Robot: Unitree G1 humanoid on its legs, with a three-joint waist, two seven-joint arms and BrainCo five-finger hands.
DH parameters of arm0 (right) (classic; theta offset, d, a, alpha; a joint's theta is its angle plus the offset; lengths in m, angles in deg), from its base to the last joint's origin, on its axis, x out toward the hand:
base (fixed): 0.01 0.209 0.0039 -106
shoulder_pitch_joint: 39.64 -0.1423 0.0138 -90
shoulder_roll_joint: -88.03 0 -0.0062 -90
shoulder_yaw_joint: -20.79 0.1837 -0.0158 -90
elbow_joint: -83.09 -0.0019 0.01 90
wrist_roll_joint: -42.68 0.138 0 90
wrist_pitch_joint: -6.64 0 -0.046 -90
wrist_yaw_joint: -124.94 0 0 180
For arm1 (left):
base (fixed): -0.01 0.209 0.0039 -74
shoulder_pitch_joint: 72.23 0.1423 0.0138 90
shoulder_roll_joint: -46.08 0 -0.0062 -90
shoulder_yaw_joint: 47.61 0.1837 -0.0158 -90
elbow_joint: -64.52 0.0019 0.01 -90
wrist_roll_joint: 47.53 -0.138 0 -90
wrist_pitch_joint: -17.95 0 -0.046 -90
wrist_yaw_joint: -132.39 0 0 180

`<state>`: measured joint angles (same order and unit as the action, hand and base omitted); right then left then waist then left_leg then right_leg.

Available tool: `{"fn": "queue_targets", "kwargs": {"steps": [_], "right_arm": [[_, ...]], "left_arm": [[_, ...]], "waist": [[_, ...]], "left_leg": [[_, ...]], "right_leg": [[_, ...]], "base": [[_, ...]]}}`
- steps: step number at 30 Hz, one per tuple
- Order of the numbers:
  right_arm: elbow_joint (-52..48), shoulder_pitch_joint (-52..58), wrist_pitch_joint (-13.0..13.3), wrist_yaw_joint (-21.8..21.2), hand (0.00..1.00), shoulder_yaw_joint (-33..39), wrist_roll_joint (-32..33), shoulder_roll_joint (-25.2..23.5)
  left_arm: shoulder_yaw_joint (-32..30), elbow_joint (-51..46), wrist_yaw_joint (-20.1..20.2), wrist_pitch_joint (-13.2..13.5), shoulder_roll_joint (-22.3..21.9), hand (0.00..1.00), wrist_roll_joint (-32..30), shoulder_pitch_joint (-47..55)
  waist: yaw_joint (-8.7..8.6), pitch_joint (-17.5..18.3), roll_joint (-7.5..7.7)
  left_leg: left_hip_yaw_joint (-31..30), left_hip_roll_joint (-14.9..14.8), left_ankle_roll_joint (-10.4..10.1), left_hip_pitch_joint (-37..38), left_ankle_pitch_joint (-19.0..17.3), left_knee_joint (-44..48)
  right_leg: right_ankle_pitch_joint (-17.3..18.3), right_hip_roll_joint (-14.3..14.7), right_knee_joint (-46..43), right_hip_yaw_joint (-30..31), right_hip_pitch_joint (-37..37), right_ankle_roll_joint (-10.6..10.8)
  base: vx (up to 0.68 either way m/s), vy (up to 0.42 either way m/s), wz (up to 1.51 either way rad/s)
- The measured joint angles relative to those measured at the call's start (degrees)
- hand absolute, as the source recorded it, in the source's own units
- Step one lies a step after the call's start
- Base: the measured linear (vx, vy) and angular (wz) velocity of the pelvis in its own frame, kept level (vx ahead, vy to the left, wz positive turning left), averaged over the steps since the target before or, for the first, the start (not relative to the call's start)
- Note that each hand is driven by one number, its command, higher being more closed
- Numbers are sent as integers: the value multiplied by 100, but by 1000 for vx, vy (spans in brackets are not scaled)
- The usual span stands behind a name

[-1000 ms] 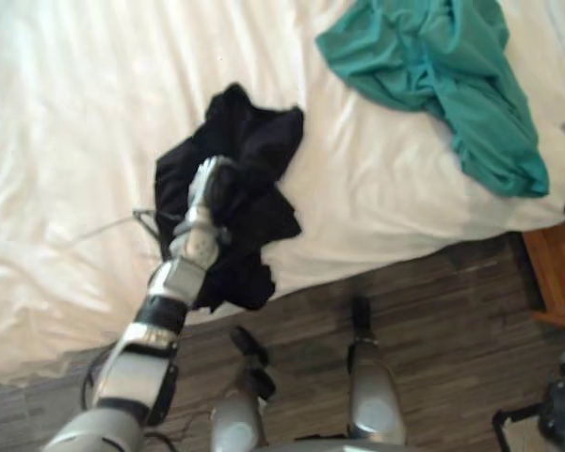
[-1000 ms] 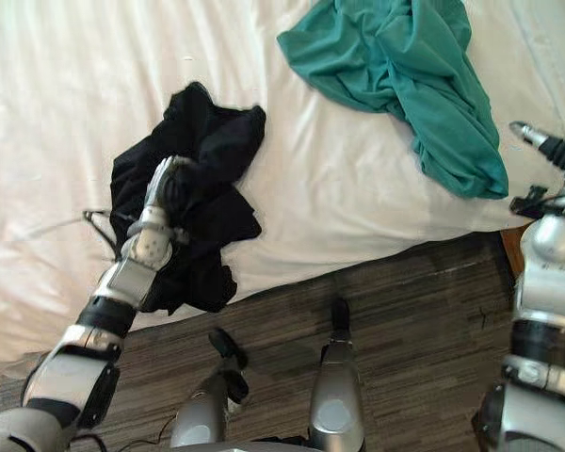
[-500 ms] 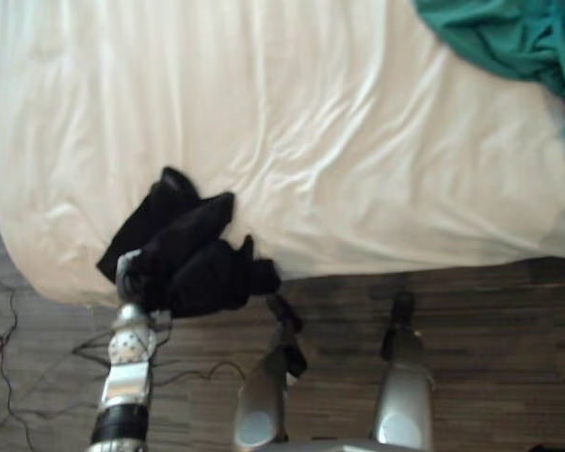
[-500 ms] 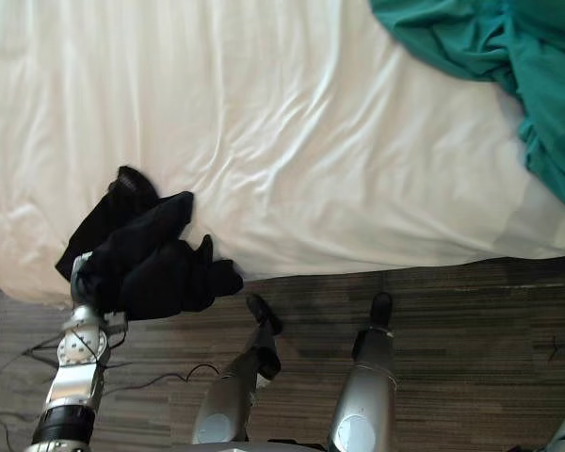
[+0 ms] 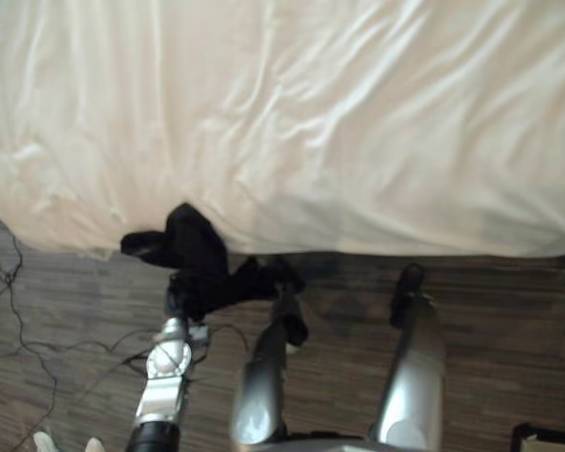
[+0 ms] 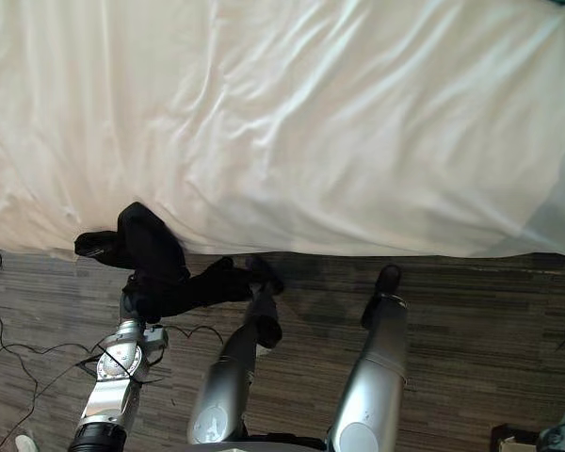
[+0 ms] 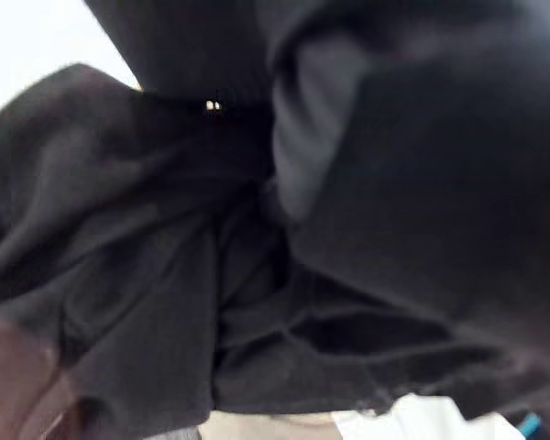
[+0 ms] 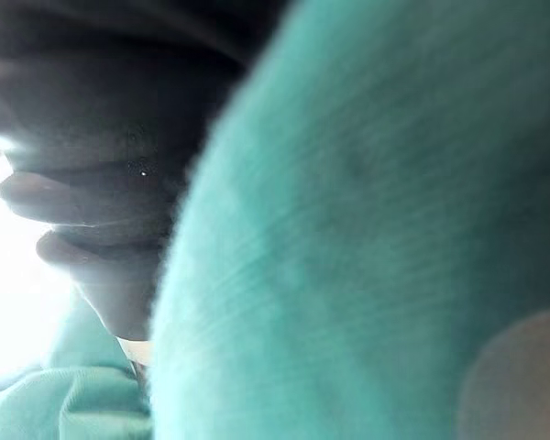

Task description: Tidy the bed and pick cloth on bed and put in laundry

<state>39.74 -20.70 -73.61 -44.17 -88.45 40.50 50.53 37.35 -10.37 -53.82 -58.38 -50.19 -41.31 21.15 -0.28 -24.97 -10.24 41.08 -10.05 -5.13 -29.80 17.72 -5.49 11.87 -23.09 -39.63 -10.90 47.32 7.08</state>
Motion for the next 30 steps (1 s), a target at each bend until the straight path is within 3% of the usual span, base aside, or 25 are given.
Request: {"fn": "queue_targets", "kwargs": {"steps": [5,8,10,12,14,15,17,18,21,23,26,27,29,30], "right_arm": [[37,195,28,-113,100,50,272,3],[-143,1122,36,-130,100,619,447,-191],[-744,2165,-20,-149,100,1382,513,-671],[-1879,3772,10,-190,100,2311,779,-1564],[-2639,4917,21,-230,100,2710,957,-2467],[-3074,5558,45,-250,100,2938,1050,-3016],[-3454,6308,118,-341,100,3062,1202,-3899],[-3481,6673,157,-456,100,3070,1327,-4464],[-3478,7344,171,-678,100,3070,1438,-5577],[-3471,7603,171,-770,100,2992,1439,-6025],[-3435,7954,148,-870,100,2696,1278,-6412],[-3349,8062,117,-876,100,2607,1235,-6514],[-3193,8168,93,-855,100,2569,1040,-6648],[-3088,8215,83,-842,100,2565,988,-6713]], "left_arm": [[58,-7,124,7,-16,100,44,0],[114,-7,124,-6,-180,100,38,9],[120,-9,119,-12,-273,100,36,77],[117,-81,115,-92,-296,100,31,81],[113,-176,110,-101,-296,100,31,80],[110,-176,109,-122,-291,100,27,42],[91,-174,87,-154,-268,100,39,34],[98,-160,90,-190,-274,100,40,74],[95,-159,97,-202,-286,100,41,218],[95,-159,101,-208,-333,100,43,244],[125,-160,126,-215,-575,100,93,423],[180,-159,126,-220,-673,100,111,469],[285,-157,133,-231,-708,100,217,546],[286,-158,129,-232,-739,100,245,671]], "waist": [[46,11,20],[84,18,33],[103,87,165],[48,165,311],[-56,269,462],[-74,394,545],[-95,590,748],[-205,733,832],[-215,1197,927],[-215,1288,965],[-241,1416,977],[-259,1428,955],[-262,1430,969],[-261,1430,981]], "left_leg": [[16,-1,90,32,70,10],[31,-32,168,353,133,11],[26,-88,165,632,131,12],[-44,-135,153,950,117,12],[-139,-165,158,1227,-13,14],[-189,-163,334,1348,-145,67],[-346,-92,352,1485,-320,264],[-544,-19,400,1620,-400,287],[-758,122,455,1751,-558,280],[-817,203,492,1884,-649,270],[-1007,324,524,2064,-773,170],[-1150,311,524,2148,-773,88],[-1379,301,523,2285,-772,16],[-1530,303,529,2388,-778,16]], "right_leg": [[-1,-5,4,-1,-63,0],[-1,12,104,-183,-546,0],[1,39,239,-322,-922,2],[14,68,502,-631,-1578,25],[60,44,680,-935,-2175,101],[72,9,730,-1122,-2477,126],[62,-74,924,-1378,-2959,183],[6,-68,1165,-1623,-3406,286],[-303,72,2015,-1912,-4080,481],[-478,114,2386,-2036,-4427,496],[-701,93,2413,-2153,-4709,259],[-835,64,2039,-2194,-4695,76],[-1067,-55,1358,-2163,-4631,-76],[-1333,-163,820,-2021,-4527,-321]], "base": [[-9,-63,2],[-12,-94,4],[9,-124,0],[40,-114,23],[51,-102,50],[77,-91,58],[118,-79,62],[128,-64,67],[167,13,41],[157,77,23],[84,62,30],[69,39,53],[90,36,64],[187,72,81]]}}
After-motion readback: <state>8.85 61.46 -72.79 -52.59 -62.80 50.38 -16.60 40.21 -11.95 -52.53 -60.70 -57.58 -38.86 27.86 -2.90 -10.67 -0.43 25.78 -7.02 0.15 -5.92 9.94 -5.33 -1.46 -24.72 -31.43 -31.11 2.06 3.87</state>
